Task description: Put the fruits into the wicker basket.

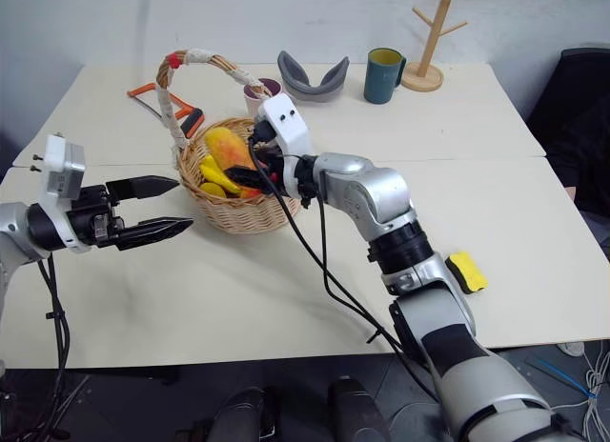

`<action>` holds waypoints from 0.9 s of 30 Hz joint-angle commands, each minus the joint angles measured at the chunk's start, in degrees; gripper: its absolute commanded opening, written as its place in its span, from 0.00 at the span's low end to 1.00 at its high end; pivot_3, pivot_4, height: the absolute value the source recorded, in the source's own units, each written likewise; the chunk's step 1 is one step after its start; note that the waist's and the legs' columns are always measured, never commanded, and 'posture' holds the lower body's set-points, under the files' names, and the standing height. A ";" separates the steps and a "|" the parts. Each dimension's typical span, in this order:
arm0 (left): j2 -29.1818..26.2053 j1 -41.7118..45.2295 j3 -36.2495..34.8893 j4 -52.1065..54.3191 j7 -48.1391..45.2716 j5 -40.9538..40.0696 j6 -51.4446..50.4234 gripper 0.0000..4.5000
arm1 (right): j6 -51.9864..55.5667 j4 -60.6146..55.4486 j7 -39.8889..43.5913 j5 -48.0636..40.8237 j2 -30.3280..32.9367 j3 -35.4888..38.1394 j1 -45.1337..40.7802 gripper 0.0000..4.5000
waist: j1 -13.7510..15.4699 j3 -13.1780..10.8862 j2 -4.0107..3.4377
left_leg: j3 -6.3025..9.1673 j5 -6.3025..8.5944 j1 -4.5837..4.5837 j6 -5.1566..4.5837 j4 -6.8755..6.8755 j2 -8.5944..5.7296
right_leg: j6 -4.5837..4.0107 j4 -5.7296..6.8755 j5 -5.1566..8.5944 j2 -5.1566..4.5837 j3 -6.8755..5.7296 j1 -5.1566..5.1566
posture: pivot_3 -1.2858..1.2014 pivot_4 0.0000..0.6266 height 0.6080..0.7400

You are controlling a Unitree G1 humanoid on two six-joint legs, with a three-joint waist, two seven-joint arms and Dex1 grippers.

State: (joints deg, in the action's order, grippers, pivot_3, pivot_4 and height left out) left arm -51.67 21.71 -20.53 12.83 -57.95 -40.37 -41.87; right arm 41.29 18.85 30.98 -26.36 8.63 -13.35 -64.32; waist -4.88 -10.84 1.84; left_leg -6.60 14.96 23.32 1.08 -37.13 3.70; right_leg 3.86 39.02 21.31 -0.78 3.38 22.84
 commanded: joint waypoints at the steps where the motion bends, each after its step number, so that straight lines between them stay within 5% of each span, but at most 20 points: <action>1: -0.35 -0.15 -1.92 2.01 0.97 -1.61 0.20 1.00 | -0.17 -5.33 2.35 0.51 0.85 1.54 -0.32 0.99 | -0.04 0.00 0.00 | 0.01 0.01 -0.01 0.02 0.00 0.02 | 0.00 0.00 0.00 0.01 0.00 0.00 | 0.52 0.24 1.00; 10: 0.31 3.24 0.70 0.05 1.40 -1.11 1.62 1.00 | 12.00 -27.40 0.72 -4.61 8.91 8.54 14.33 0.99 | 0.22 0.03 0.04 | 0.03 0.01 -0.03 0.04 0.00 0.04 | 0.00 0.00 0.00 0.01 -0.01 -0.05 | 0.52 0.24 1.00; 18: 1.46 5.09 2.53 -0.79 1.61 -0.41 2.97 1.00 | -0.43 -14.74 -10.15 3.44 1.27 12.01 9.95 0.99 | -1.22 0.02 0.03 | -0.16 -0.08 -0.08 0.20 0.09 0.16 | -0.04 0.14 0.03 0.22 0.06 0.17 | 0.52 0.24 1.00; 24: 1.61 5.99 2.67 -1.41 1.97 -0.50 3.37 1.00 | -7.27 -6.19 -10.97 6.62 -3.76 11.68 7.71 0.99 | -1.46 0.02 0.03 | -0.20 -0.06 -0.01 0.24 0.07 0.15 | -0.12 0.28 0.07 0.18 0.09 0.33 | 0.52 0.24 1.00; 27: 1.79 6.44 2.80 -1.69 2.23 -0.53 3.49 1.00 | -10.00 -2.60 -11.28 7.90 -5.11 11.88 6.87 0.87 | -1.45 0.02 0.03 | -0.21 -0.06 0.00 0.23 0.06 0.14 | -0.12 0.29 0.07 0.16 0.09 0.33 | 0.52 0.24 1.00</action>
State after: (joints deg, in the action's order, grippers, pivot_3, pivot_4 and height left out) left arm -49.91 26.81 -16.90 10.50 -55.89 -40.53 -39.46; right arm 34.07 16.32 20.01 -19.15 3.92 -2.12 -55.55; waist -6.34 -10.82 1.87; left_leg -6.81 14.90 23.32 1.31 -37.07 3.85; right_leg 3.74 39.32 21.38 -0.62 3.47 23.18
